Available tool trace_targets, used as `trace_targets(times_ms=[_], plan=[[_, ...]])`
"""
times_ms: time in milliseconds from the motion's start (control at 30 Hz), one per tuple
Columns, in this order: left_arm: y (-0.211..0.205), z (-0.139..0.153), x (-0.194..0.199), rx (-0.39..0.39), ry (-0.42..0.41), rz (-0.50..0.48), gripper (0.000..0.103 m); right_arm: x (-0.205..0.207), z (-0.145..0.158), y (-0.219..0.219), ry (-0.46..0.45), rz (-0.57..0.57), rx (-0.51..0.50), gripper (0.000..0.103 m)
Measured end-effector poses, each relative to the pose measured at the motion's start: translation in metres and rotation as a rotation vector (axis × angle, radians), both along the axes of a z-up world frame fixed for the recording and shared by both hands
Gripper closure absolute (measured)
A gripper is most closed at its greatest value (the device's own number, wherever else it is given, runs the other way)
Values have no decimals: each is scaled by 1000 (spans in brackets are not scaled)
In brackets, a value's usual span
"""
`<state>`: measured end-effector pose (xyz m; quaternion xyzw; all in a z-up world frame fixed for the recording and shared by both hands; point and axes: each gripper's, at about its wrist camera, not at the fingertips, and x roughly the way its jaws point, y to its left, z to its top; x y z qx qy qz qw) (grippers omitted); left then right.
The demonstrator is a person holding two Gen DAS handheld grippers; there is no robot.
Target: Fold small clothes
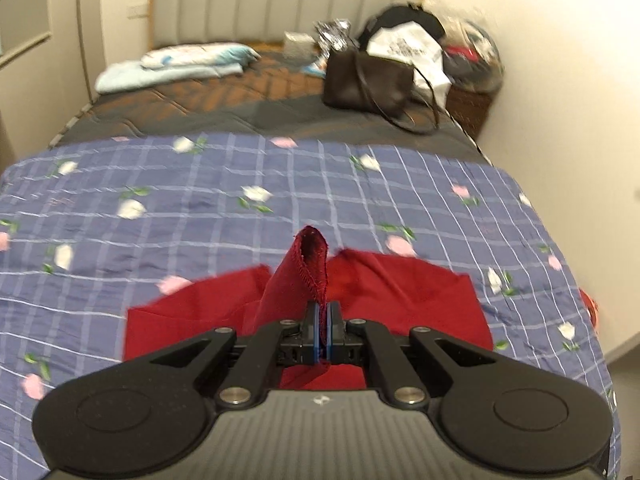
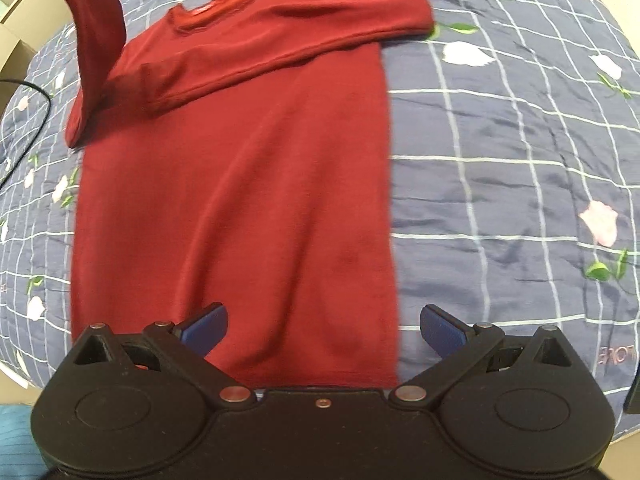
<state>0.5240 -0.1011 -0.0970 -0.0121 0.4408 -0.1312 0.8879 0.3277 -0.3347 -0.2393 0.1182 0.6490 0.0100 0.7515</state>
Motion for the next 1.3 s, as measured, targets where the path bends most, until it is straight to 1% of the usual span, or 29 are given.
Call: trace_targets(times_ms=[200, 300, 367, 700, 867, 900, 933, 1000, 1067, 1133, 1200, 1300], plan=[[-50, -32, 1, 40, 37, -40, 101, -7, -7, -24, 23, -45, 2, 1], [-66, -46, 4, 73, 55, -39, 101, -10, -10, -31, 36, -60, 4, 1], [-74, -56, 7, 78, 73, -37, 101, -11, -12, -34, 41, -63, 4, 1], [-97, -104, 13, 100, 155, -72, 100, -21, -13, -39, 62, -83, -5, 1], [-96, -116, 11, 67, 209, -77, 95, -22, -13, -41, 68, -94, -8, 1], [-94, -117, 9, 62, 214, -78, 88, -22, -13, -41, 67, -94, -9, 1], [-93, -117, 8, 57, 216, -80, 84, -21, -12, -40, 66, -93, -9, 1], [-88, -114, 4, 52, 214, -67, 53, -19, -11, -39, 63, -89, -7, 1], [-77, -109, -3, 39, 202, -33, 39, -15, -10, -35, 55, -79, -4, 1], [-61, -106, -11, 25, 201, 0, 33, -8, -9, -29, 45, -64, 0, 1], [-37, -105, -20, 36, 207, 67, 22, -1, -9, -24, 33, -52, 5, 1], [11, -111, -35, 92, 229, 189, 19, 19, -9, -16, -2, -36, 6, 1]])
